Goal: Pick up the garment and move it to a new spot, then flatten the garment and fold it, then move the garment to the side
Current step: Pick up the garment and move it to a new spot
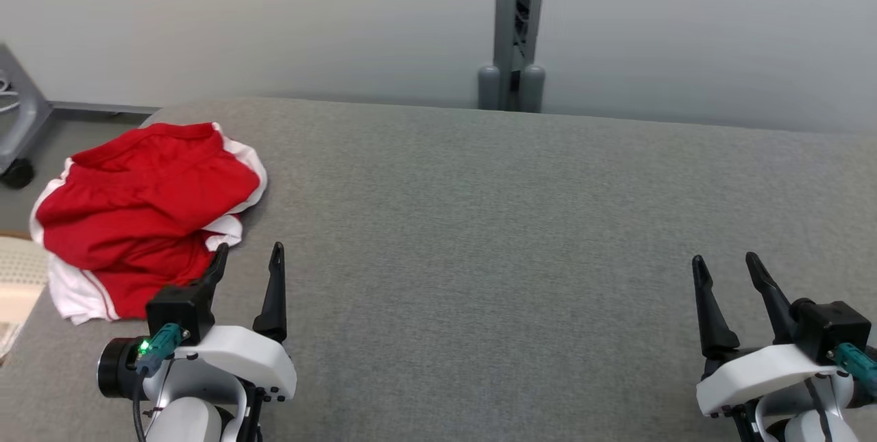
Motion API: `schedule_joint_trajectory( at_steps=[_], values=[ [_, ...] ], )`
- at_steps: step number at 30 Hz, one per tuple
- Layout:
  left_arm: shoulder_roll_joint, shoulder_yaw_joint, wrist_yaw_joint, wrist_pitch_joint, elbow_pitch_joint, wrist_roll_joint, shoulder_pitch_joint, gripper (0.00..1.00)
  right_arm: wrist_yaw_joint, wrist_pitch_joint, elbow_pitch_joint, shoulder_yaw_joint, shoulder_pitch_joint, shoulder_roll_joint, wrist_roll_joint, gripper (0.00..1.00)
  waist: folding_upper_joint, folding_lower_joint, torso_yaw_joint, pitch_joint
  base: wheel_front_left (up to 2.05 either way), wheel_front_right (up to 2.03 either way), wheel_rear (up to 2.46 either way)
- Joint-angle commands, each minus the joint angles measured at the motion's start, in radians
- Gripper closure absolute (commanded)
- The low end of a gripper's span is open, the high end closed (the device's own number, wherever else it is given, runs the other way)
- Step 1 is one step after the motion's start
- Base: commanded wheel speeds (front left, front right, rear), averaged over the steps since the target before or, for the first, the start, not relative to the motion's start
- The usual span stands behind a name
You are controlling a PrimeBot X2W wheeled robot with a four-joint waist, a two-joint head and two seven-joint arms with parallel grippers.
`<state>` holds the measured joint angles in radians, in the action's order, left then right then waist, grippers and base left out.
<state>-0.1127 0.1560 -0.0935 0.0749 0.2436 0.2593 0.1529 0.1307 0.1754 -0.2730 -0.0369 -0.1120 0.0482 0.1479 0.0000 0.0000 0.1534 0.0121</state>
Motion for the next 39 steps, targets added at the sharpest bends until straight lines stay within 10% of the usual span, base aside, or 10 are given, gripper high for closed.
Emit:
schedule_joint_trajectory(
  at_steps=[1,17,39],
  values=[
    [-0.012,-0.005,-0.006,0.006,0.003,0.007,0.01,0.0,0.0,-0.004,0.002,0.006,0.005,0.004,-0.003,0.0,0.0,0.0,0.072,-0.003,0.0,0.0,0.0],
    [-0.042,-0.03,-0.028,0.006,0.005,0.026,-0.01,0.0,0.0,0.01,-0.021,0.095,-0.014,0.005,0.018,0.0,0.0,0.0,0.31,-0.01,0.0,0.0,0.0],
    [-0.054,-0.028,-0.023,-0.01,-0.029,0.059,0.034,0.0,0.0,0.028,-0.047,0.102,-0.037,0.005,0.017,0.0,0.0,0.0,0.336,0.001,0.0,0.0,0.0]
  ],
)
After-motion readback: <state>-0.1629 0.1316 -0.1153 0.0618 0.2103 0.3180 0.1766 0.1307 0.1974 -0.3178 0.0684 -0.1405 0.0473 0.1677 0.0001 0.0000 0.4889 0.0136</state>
